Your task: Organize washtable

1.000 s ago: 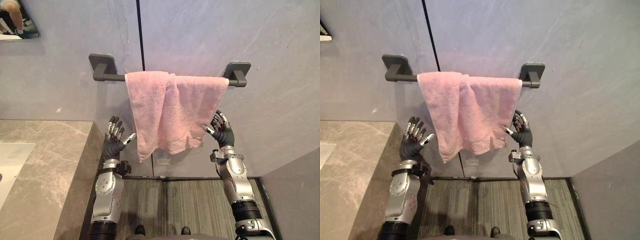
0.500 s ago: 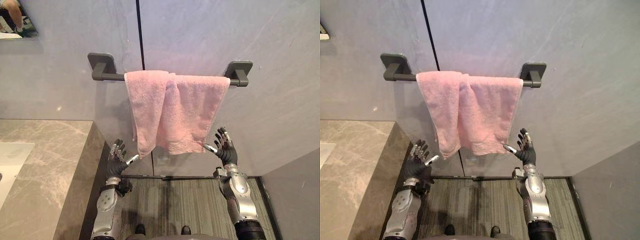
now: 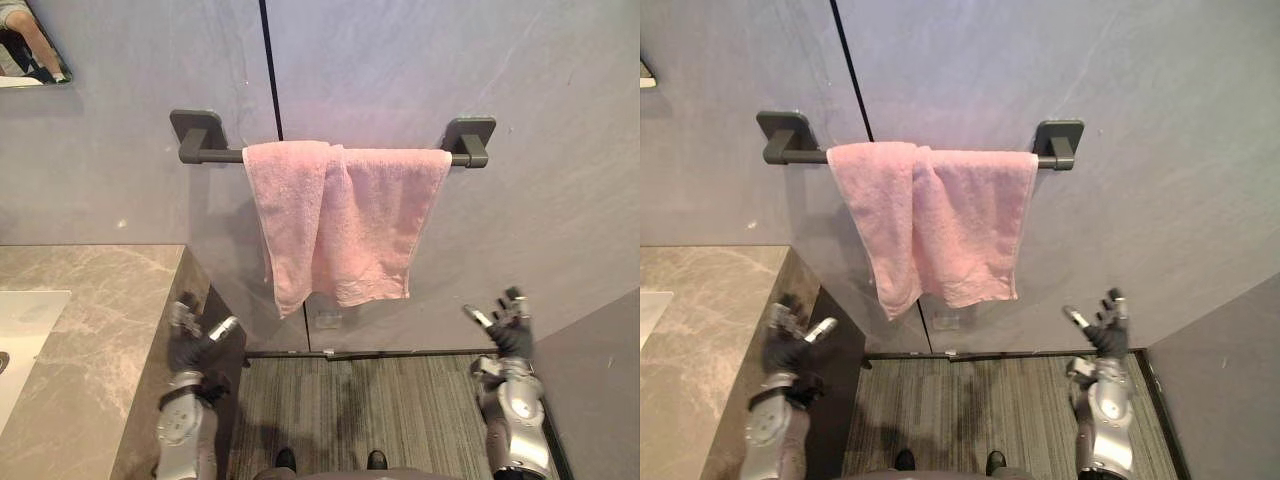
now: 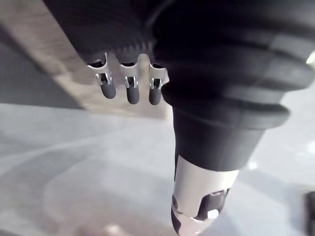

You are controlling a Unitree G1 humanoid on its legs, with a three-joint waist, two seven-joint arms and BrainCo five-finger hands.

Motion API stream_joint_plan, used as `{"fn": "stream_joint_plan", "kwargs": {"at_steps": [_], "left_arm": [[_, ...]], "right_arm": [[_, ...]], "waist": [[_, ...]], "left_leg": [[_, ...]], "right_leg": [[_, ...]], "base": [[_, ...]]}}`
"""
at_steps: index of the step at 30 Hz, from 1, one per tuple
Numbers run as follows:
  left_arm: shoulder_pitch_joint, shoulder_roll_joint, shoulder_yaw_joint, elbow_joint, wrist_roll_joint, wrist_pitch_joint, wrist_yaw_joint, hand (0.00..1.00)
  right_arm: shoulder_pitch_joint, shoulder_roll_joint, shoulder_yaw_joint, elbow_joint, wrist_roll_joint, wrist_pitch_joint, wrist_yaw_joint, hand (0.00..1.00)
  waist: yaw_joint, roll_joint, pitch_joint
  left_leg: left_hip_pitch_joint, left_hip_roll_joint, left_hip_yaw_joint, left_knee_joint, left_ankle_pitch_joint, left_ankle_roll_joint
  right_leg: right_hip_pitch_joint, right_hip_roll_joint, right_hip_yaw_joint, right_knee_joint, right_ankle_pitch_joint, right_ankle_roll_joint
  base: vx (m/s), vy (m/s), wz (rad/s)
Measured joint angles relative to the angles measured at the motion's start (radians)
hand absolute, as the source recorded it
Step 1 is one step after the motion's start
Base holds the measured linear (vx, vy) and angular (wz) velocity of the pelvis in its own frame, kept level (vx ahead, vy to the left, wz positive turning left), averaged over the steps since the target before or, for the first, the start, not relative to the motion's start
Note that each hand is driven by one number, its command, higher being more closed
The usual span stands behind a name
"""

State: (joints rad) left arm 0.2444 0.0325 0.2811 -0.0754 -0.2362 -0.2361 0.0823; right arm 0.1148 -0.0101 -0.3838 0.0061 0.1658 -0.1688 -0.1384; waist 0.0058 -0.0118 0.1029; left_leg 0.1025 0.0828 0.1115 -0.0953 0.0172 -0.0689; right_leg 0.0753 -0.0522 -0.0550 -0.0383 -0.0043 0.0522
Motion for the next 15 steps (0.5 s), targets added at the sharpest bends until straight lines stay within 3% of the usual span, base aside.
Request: {"fn": "stream_joint_plan", "kwargs": {"at_steps": [5,10,15], "left_arm": [[-0.001,-0.013,0.081,-0.241,-0.009,-0.043,0.033,0.0],[-0.052,-0.01,0.122,-0.437,-0.01,-0.102,0.039,0.0],[-0.081,0.015,0.062,-0.581,-0.134,-0.146,0.025,0.0]], "right_arm": [[-0.03,-0.013,-0.05,-0.244,0.001,-0.026,-0.02,0.0],[-0.108,-0.056,-0.04,-0.411,0.025,-0.092,-0.013,0.0],[-0.224,-0.099,0.122,-0.552,0.181,-0.178,0.061,0.0]], "waist": [[-0.022,0.009,-0.003],[-0.032,0.021,-0.007],[-0.041,0.035,-0.017]], "left_leg": [[0.017,0.0,0.005,0.0,-0.003,0.0],[0.039,0.001,0.013,0.0,-0.005,-0.001],[0.051,0.005,0.03,0.0,-0.012,-0.003]], "right_leg": [[0.012,0.002,0.002,0.001,0.0,0.0],[0.025,0.006,0.01,0.002,0.001,0.0],[0.025,0.011,0.03,0.001,0.001,0.0]], "base": [[-0.02,-0.004,-0.04],[-0.03,-0.008,-0.06],[-0.02,-0.004,-0.1]]}}
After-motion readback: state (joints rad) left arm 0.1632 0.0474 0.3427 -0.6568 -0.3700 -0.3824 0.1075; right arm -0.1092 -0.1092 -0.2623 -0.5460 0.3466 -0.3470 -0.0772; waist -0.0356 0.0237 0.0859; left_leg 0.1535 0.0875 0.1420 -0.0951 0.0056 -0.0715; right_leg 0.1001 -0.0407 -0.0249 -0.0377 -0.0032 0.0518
